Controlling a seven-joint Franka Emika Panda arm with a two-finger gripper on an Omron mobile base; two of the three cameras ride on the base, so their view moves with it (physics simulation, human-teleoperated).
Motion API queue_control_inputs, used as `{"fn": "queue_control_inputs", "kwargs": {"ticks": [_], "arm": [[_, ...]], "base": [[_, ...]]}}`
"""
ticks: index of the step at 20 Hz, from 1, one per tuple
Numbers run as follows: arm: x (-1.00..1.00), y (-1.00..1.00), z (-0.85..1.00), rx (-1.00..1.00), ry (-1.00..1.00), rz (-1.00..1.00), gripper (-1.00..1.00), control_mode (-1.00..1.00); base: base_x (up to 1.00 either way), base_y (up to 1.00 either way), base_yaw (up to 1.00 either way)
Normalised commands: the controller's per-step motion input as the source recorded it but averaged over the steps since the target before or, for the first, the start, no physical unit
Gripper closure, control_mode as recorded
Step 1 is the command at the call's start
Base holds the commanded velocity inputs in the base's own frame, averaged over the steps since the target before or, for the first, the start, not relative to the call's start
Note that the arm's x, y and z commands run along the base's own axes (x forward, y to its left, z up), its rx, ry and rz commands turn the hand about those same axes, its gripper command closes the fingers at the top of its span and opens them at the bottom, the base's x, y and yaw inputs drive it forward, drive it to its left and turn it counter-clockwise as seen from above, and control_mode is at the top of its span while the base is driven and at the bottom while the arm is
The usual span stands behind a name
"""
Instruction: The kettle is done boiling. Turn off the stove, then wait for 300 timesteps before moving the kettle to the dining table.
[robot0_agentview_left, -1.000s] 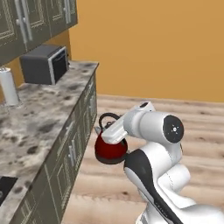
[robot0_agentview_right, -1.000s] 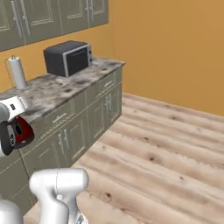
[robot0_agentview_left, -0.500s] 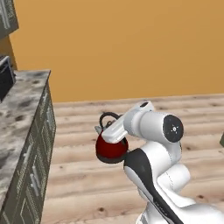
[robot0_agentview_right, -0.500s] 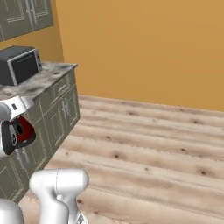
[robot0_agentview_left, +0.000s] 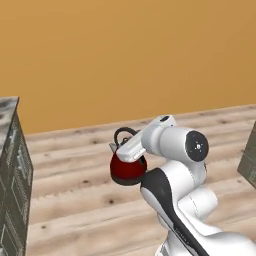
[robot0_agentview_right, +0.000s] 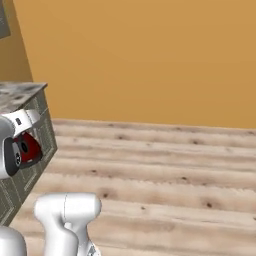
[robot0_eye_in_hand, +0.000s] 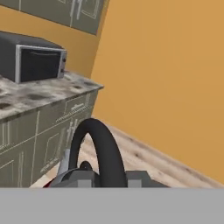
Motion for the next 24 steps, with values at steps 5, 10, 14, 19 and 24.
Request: {"fn": "queue_control_inputs", "kwargs": {"ticks": [5,10,14,19,24], "arm": [[0.0,0.0,0.0,0.0,0.0,0.0,1.0,1.0],[0.0,0.0,0.0,0.0,0.0,0.0,1.0,1.0],[0.0,0.0,0.0,0.0,0.0,0.0,1.0,1.0],[0.0,0.0,0.0,0.0,0.0,0.0,1.0,1.0],[0.0,0.0,0.0,0.0,0.0,0.0,1.0,1.0]], "base": [[0.85,-0.42,-0.32],[0.85,-0.35,-0.35],[0.87,-0.32,-0.34],[0.88,-0.28,-0.34],[0.88,-0.15,-0.34]]}}
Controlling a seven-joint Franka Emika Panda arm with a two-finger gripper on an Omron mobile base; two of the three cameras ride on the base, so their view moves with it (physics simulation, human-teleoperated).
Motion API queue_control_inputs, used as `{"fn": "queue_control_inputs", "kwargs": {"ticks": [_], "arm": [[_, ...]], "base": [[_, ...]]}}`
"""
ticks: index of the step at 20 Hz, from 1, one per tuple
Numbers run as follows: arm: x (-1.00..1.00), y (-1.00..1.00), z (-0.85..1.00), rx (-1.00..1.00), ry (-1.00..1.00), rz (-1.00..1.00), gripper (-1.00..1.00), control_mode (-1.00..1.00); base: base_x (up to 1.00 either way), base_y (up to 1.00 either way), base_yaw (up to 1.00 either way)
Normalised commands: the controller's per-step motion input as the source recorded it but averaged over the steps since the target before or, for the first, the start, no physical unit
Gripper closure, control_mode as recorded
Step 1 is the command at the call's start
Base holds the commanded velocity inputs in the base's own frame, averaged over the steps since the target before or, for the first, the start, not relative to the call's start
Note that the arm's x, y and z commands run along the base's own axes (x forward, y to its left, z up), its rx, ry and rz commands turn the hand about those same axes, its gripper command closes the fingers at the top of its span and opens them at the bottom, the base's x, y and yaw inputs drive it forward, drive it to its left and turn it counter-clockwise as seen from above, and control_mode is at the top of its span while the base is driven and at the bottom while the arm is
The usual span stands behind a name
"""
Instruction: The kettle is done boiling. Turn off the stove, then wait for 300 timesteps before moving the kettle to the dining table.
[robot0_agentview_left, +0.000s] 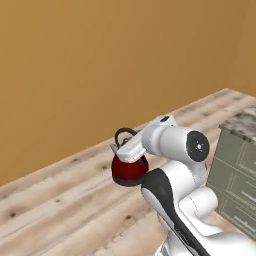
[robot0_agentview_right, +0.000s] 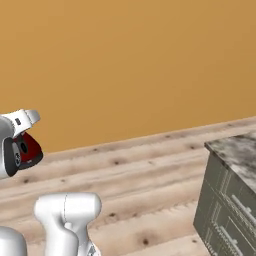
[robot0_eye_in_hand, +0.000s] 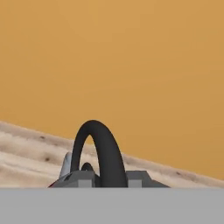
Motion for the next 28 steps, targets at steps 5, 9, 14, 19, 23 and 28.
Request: {"fn": "queue_control_inputs", "kwargs": {"ticks": [5,9,14,19,23,28], "arm": [[0.0,0.0,0.0,0.0,0.0,0.0,1.0,1.0],[0.0,0.0,0.0,0.0,0.0,0.0,1.0,1.0],[0.0,0.0,0.0,0.0,0.0,0.0,1.0,1.0],[0.0,0.0,0.0,0.0,0.0,0.0,1.0,1.0],[0.0,0.0,0.0,0.0,0.0,0.0,1.0,1.0],[0.0,0.0,0.0,0.0,0.0,0.0,1.0,1.0]], "base": [[0.9,-0.02,-0.35],[1.0,0.06,-0.36],[0.88,0.3,-0.44],[0.71,0.51,-0.5],[0.66,0.52,-0.51],[0.62,0.53,-0.52]]}}
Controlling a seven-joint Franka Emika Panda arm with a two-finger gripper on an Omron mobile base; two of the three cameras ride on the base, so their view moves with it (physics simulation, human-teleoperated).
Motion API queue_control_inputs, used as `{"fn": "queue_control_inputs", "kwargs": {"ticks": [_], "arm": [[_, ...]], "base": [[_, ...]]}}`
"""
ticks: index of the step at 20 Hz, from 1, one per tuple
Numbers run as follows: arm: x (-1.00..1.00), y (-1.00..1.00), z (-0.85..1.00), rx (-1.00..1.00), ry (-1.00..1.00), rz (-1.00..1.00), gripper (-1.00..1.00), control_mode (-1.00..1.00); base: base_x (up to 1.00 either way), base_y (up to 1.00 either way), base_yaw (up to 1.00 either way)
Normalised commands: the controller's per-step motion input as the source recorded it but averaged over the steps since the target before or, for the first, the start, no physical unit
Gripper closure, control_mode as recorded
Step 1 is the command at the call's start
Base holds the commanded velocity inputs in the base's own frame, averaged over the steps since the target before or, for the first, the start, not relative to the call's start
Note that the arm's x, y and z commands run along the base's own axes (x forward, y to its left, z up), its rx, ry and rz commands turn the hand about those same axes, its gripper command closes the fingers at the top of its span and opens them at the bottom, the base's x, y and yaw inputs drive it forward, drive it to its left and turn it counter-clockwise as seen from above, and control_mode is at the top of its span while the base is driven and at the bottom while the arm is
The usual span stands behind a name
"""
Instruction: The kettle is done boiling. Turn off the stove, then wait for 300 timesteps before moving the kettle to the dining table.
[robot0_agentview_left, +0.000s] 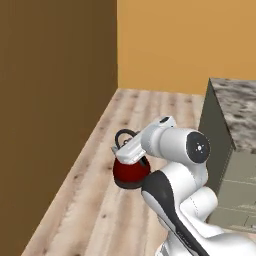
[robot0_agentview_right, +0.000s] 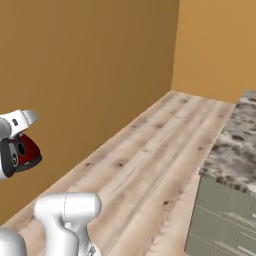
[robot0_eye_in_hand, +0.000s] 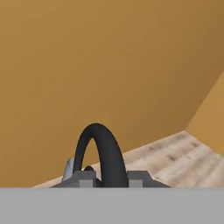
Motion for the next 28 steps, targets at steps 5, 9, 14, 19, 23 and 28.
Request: {"fn": "queue_control_inputs", "kwargs": {"ticks": [5,9,14,19,23,28], "arm": [[0.0,0.0,0.0,0.0,0.0,0.0,1.0,1.0],[0.0,0.0,0.0,0.0,0.0,0.0,1.0,1.0],[0.0,0.0,0.0,0.0,0.0,0.0,1.0,1.0],[0.0,0.0,0.0,0.0,0.0,0.0,1.0,1.0],[0.0,0.0,0.0,0.0,0.0,0.0,1.0,1.0],[0.0,0.0,0.0,0.0,0.0,0.0,1.0,1.0]], "base": [[0.63,0.53,-0.52],[0.75,0.46,-0.49],[0.77,0.51,-0.49],[0.78,0.59,-0.48],[0.82,0.62,-0.47],[0.83,0.65,-0.45]]}}
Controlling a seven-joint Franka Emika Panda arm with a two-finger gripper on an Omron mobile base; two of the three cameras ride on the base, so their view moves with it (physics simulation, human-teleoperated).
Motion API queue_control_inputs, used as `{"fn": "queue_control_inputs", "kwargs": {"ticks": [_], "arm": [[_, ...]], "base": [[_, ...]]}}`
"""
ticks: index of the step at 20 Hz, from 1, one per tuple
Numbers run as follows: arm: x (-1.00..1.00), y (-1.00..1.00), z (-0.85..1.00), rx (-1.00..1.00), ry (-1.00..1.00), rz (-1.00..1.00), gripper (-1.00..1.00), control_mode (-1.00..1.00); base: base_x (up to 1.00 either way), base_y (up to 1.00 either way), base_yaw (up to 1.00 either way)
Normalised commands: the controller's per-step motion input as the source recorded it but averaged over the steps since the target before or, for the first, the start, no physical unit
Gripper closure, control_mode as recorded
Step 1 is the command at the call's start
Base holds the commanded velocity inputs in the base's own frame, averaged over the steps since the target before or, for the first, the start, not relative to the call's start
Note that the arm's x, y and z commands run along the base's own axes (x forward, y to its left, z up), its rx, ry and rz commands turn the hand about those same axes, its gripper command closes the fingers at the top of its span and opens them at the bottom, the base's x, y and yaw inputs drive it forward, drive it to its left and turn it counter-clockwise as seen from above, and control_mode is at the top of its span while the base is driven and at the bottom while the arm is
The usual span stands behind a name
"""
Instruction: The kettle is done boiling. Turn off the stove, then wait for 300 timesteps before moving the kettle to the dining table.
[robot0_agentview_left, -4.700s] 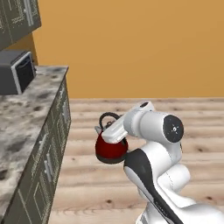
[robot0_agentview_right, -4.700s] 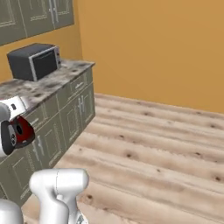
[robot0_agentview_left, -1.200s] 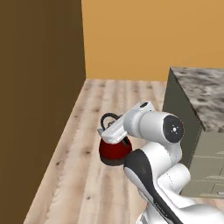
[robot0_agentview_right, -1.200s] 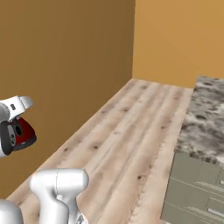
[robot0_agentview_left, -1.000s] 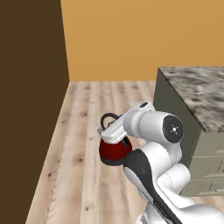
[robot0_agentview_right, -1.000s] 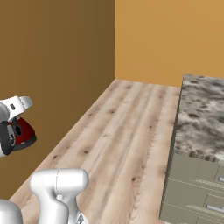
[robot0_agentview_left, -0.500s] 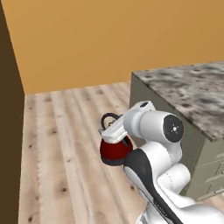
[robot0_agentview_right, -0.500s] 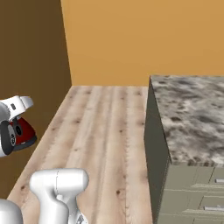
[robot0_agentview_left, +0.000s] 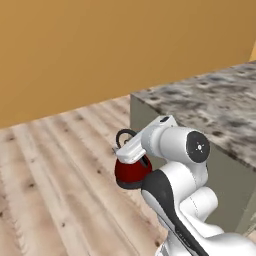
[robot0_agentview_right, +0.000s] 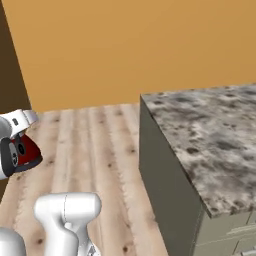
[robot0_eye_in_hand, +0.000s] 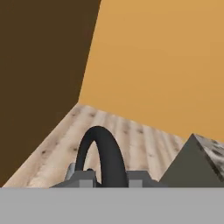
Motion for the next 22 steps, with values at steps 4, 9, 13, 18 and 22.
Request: {"fn": "queue_control_inputs", "kwargs": {"ticks": [4,9,13,18,22], "arm": [[0.0,0.0,0.0,0.0,0.0,0.0,1.0,1.0],[0.0,0.0,0.0,0.0,0.0,0.0,1.0,1.0],[0.0,0.0,0.0,0.0,0.0,0.0,1.0,1.0],[0.0,0.0,0.0,0.0,0.0,0.0,1.0,1.0],[0.0,0.0,0.0,0.0,0.0,0.0,1.0,1.0]], "base": [[0.9,0.68,-0.42],[0.95,0.7,-0.4],[1.0,0.73,-0.35],[1.0,0.76,-0.31],[1.0,0.76,-0.3]]}}
